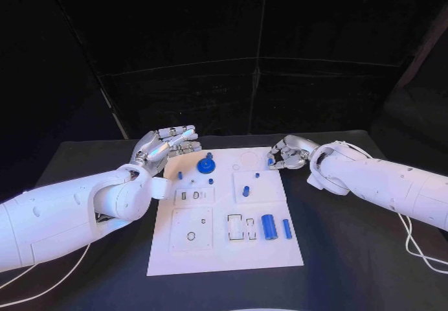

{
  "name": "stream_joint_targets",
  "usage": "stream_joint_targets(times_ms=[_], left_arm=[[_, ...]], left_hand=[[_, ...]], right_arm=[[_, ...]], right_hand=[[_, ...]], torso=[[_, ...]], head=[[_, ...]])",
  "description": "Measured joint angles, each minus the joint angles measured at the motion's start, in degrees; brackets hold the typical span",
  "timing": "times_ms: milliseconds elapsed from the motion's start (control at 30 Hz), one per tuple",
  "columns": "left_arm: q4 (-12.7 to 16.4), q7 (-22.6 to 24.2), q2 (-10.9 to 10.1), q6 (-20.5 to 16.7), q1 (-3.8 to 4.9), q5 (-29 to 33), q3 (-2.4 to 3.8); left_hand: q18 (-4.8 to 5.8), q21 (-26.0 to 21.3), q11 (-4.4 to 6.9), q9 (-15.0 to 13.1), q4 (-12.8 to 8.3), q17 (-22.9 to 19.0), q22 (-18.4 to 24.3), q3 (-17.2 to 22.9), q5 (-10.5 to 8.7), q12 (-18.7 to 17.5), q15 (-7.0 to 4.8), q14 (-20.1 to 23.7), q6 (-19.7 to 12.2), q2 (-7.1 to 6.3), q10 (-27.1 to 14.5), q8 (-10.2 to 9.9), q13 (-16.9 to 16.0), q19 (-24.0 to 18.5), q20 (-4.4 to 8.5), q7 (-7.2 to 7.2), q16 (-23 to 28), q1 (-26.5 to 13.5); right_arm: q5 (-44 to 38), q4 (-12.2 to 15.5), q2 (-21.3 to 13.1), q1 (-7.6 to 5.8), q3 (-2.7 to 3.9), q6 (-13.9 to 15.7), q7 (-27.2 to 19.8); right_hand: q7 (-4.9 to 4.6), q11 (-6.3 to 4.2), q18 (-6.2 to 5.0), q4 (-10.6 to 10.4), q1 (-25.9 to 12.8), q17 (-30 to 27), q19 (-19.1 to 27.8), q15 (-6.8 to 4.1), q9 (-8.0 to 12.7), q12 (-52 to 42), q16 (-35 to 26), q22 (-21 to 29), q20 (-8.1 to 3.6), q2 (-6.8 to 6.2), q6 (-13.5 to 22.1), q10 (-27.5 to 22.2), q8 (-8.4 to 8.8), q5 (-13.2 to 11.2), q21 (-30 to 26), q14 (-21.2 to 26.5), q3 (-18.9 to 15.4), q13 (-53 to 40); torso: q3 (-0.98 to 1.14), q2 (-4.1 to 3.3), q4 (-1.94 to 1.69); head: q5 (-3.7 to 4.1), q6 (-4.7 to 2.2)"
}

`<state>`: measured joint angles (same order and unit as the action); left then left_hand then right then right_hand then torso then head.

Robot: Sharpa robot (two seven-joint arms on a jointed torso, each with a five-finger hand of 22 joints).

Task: Assemble the parts on the task board

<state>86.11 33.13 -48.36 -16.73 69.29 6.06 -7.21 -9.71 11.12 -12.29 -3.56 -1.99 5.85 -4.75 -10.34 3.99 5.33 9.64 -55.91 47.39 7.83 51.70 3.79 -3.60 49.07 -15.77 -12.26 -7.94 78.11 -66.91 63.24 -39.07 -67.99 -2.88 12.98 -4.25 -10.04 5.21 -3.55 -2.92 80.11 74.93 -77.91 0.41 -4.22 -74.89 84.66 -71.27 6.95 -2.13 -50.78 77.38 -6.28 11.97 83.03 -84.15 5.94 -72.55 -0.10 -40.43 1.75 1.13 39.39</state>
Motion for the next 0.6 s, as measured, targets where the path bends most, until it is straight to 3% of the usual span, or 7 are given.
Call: stream_joint_targets(times_ms=[200,267,600], left_arm=[[-0.05,-0.01,0.02,0.0,-0.02,0.0,0.0],[-0.07,-0.01,0.02,0.0,-0.02,0.0,0.0],[-0.18,-0.03,0.02,0.0,-0.02,0.0,0.0]], left_hand=[[0.0,0.0,0.0,0.0,0.0,0.0,0.05,0.0,0.0,0.0,0.0,0.0,0.0,0.0,0.0,0.0,0.0,0.0,0.0,0.0,0.0,0.0],[0.0,-0.01,0.0,0.0,0.0,0.0,0.05,0.0,0.0,0.0,0.0,0.0,0.0,0.0,0.0,0.0,0.0,0.0,0.0,0.0,0.0,0.0],[0.0,0.0,0.0,0.0,-0.16,0.0,0.05,0.16,0.0,0.0,0.0,0.0,0.0,0.0,0.0,0.0,0.0,0.0,0.0,0.0,0.0,0.0]], right_arm=[[-0.15,-0.45,0.34,0.1,0.0,0.0,0.35],[-0.26,-0.65,0.41,0.11,0.0,-0.04,0.53],[-0.8,-0.94,0.5,0.16,0.0,-0.09,1.27]], right_hand=[[0.41,-0.32,0.0,-0.47,-0.03,0.0,0.0,0.0,-0.09,-0.32,0.0,-0.25,0.0,1.29,-2.03,0.31,-1.0,-3.06,0.0,0.0,0.47,-0.39],[0.61,-0.43,0.0,-0.39,-0.07,0.0,-0.14,0.0,-0.09,-0.32,0.0,-0.32,-0.14,1.83,-2.24,0.43,-1.11,-3.22,0.0,0.0,0.71,-0.43],[0.61,-0.52,-0.01,-0.4,-0.04,-0.01,-0.21,0.0,-0.13,-0.32,0.0,-0.38,-0.21,1.85,-2.65,0.52,-1.32,-3.22,0.0,0.0,0.85,-0.48]], torso=[[-0.01,0.0,-0.02],[-0.01,0.0,-0.03],[0.02,0.01,-0.04]], head=[[0.0,0.08],[0.01,0.13],[-0.02,0.28]])
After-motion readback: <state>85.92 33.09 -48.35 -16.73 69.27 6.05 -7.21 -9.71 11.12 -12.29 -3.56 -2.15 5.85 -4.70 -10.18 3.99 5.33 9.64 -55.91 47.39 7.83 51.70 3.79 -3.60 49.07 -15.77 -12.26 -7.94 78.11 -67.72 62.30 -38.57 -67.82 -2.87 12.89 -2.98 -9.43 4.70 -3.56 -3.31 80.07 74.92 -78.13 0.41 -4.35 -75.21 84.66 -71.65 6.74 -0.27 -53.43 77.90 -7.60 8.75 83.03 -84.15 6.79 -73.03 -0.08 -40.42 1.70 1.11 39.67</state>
